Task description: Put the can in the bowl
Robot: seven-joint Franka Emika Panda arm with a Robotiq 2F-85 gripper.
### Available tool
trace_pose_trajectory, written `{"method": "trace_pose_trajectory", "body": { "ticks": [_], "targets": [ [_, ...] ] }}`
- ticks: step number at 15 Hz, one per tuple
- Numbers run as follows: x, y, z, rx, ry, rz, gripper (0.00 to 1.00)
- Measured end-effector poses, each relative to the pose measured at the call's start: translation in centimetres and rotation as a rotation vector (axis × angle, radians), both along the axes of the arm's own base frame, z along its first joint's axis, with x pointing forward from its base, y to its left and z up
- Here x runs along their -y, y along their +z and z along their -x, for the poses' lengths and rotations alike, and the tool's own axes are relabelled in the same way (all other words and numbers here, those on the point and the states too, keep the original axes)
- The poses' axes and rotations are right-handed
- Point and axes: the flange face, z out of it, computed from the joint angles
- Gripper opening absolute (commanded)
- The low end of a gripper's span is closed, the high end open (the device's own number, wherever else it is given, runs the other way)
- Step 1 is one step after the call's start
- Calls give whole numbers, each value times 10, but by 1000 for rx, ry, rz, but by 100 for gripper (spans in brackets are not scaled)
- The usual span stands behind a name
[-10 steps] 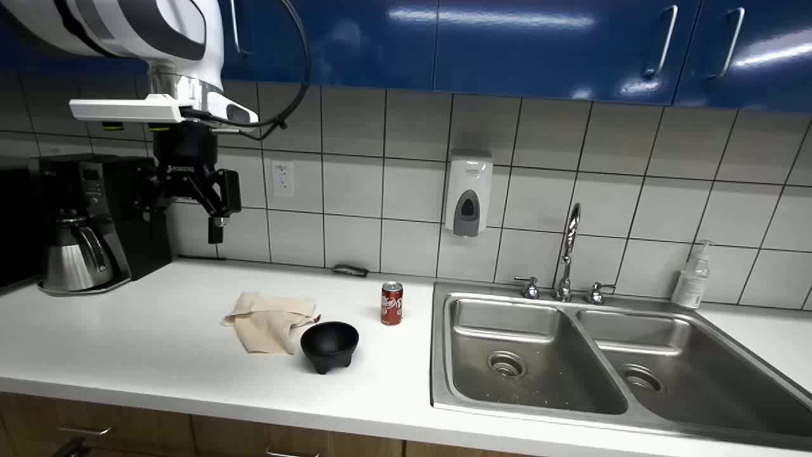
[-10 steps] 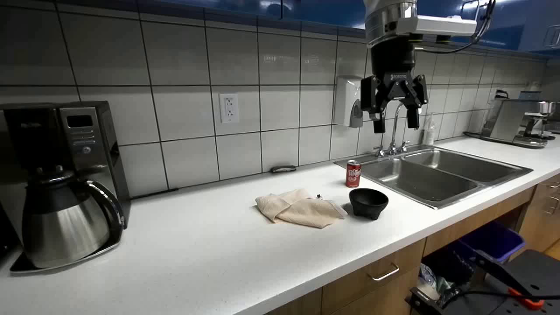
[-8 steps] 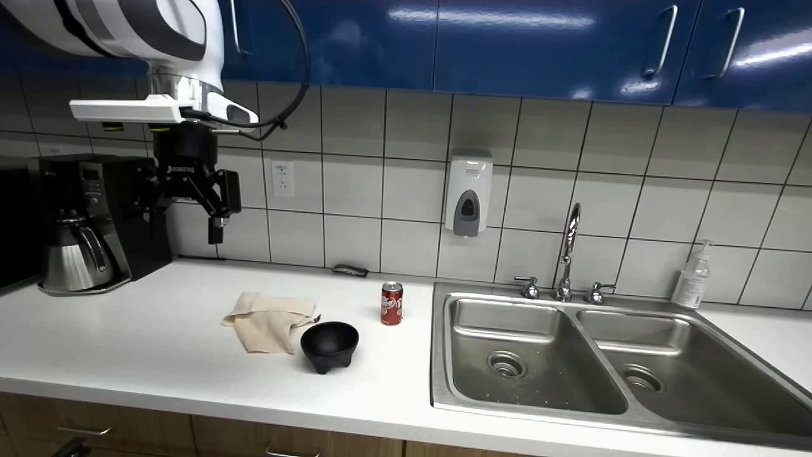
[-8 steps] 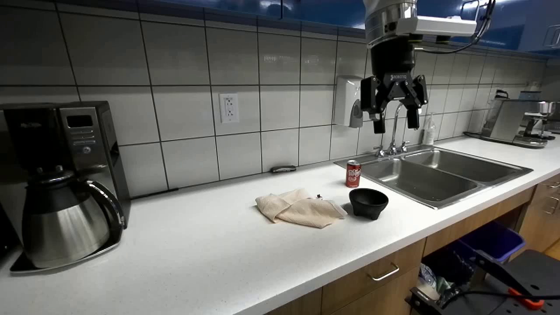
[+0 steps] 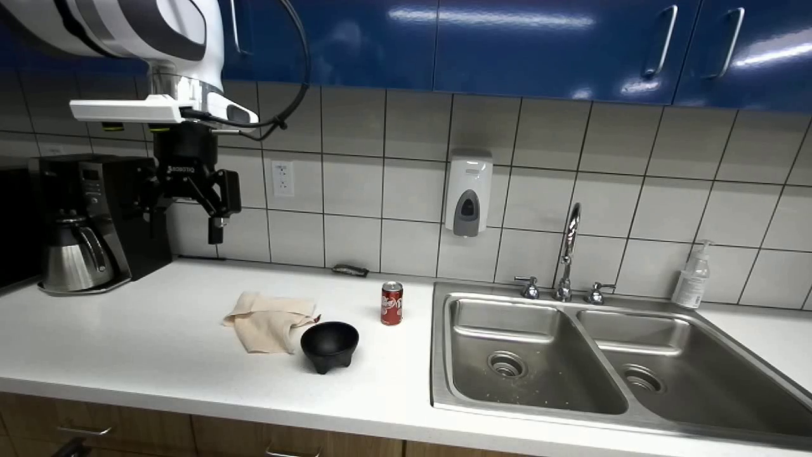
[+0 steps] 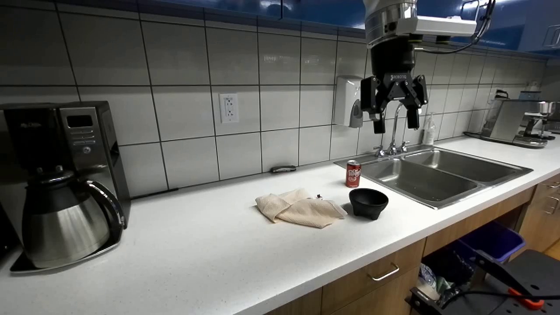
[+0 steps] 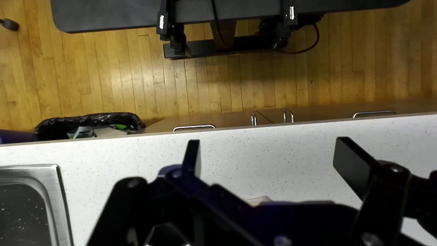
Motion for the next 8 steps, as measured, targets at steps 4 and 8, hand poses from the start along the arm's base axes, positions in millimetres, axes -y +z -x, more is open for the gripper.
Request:
{"method": "trace_pose_trajectory", "body": {
  "ticks": [4,8],
  "targets": [
    [0,0,0,0,0,0,100],
    [0,-6,-1,-9,-1,0,100]
  ]
}}
